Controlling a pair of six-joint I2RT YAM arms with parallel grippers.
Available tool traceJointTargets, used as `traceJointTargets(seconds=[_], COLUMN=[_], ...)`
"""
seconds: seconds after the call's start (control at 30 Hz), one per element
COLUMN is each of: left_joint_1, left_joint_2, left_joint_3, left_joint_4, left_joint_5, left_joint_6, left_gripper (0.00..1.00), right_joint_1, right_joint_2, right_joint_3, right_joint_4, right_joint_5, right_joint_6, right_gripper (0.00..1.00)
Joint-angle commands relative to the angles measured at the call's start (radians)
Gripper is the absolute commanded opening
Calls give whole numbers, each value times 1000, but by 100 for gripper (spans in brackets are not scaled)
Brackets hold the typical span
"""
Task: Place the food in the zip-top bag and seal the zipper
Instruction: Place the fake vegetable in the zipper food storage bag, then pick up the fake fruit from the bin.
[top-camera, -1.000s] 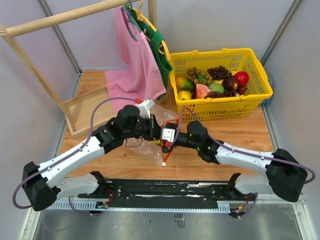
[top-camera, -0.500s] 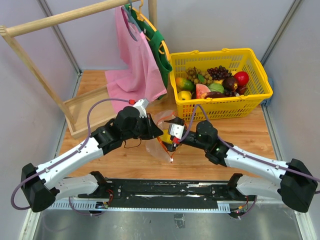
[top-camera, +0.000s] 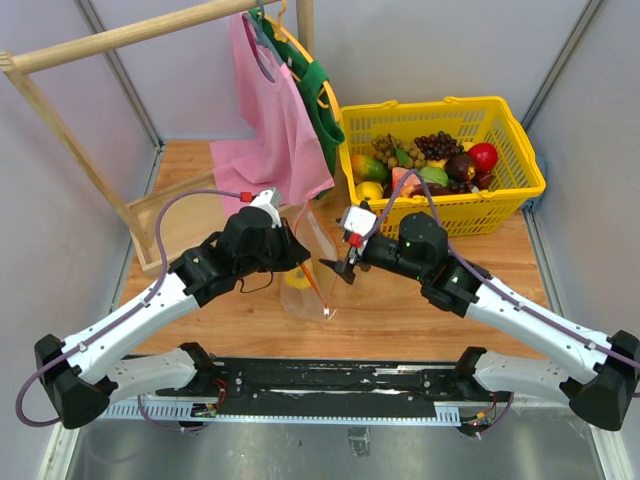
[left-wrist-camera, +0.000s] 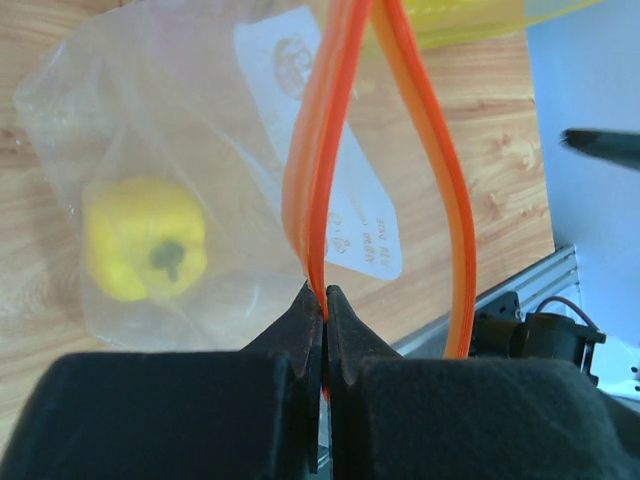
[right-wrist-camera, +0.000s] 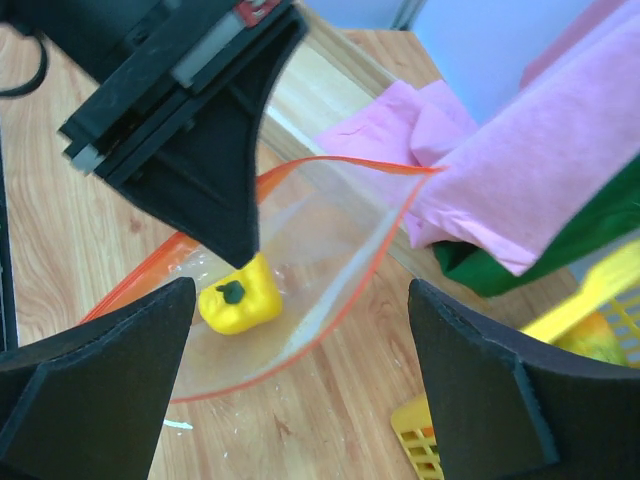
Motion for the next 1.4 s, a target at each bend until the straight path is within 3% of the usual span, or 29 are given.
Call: traceJointTargets(seconds=[0.0, 0.23, 0.6, 0.97, 1.23, 1.37], left_joint_1=[5, 14, 17, 19, 19, 19], left_joint_2=[-6, 33, 71, 72, 85, 84], left_joint_3=[79, 120, 115, 94, 80, 82], left_joint_4=[-70, -100, -73, -53, -30, -30], left_joint_5=[-83, -127, -98, -96, -65, -67], left_joint_6=[65, 116, 145, 179, 188, 197], left_gripper=[0, 0, 0, 0, 0, 0], right_joint_1=[-13, -84, -390, -739, -908, -955], right_joint_2=[4, 97, 313, 482, 658, 758], right_joint_3=[180, 431, 694, 755, 820, 876], right_joint_4=[-256, -513, -765, -748, -651, -621], right_joint_5=[173, 406, 517, 453, 329, 284], right_joint_6=[85, 114, 185, 278, 350, 382], right_gripper=[88, 88, 87, 84, 77, 78])
